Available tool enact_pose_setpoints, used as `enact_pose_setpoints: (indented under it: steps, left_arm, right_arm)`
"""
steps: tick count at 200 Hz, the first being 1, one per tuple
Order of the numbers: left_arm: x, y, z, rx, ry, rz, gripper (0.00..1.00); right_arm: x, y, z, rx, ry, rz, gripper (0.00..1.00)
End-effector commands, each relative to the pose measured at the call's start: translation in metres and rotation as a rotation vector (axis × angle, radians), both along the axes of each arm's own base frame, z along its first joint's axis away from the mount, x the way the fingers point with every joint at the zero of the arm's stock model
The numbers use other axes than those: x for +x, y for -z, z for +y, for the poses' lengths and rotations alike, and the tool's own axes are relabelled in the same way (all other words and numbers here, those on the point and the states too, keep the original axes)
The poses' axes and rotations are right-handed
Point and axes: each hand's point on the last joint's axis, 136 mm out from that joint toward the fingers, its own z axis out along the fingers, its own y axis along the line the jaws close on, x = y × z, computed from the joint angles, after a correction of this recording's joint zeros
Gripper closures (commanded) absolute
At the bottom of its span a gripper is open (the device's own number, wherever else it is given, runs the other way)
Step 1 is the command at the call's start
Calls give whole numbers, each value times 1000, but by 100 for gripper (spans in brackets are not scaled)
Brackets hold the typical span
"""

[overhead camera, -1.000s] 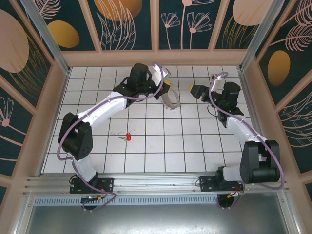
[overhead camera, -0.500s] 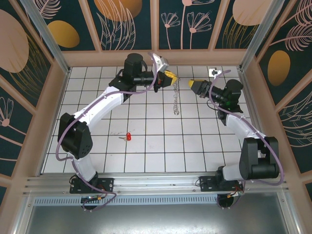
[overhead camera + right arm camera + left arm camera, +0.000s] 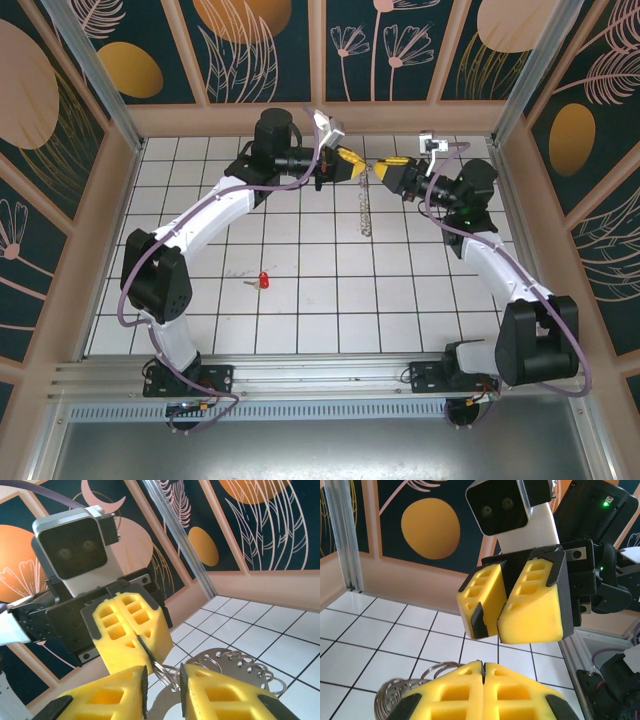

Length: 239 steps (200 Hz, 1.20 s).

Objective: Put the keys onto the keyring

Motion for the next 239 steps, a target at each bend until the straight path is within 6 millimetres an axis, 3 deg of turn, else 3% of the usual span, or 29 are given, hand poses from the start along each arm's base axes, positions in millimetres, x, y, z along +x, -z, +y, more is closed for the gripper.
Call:
enact_pose_setpoints:
  steps: [1,89,109,128,156,217,239]
  left_arm:
    - [-6,-25,1,-67,52,-45,100]
    - [-13,-32,1,-94,102,-13,100]
    - [-13,-33,1,-97,107,-4,100]
    - [-14,-32,0,-100,114,5,100]
    - [-14,-32,0,-103,119,14,100]
    - [-12,-28,-3,-111,125,38,100]
    - [-11,-26,-3,-113,126,42,100]
  right_arm:
    - [-13,-18,4,-13,-50,-80,74]
    - [-21,-21,10,-17,-123,-82,74]
    - [-18,-20,11,-17,-117,-78,71]
    - [-16,-20,10,-15,-111,-77,62]
    - [-13,-22,11,-7,-118,-80,60]
    - [-15,-28,14,-4,-154,-92,76]
    - [-16,-26,16,-11,-162,-88,77]
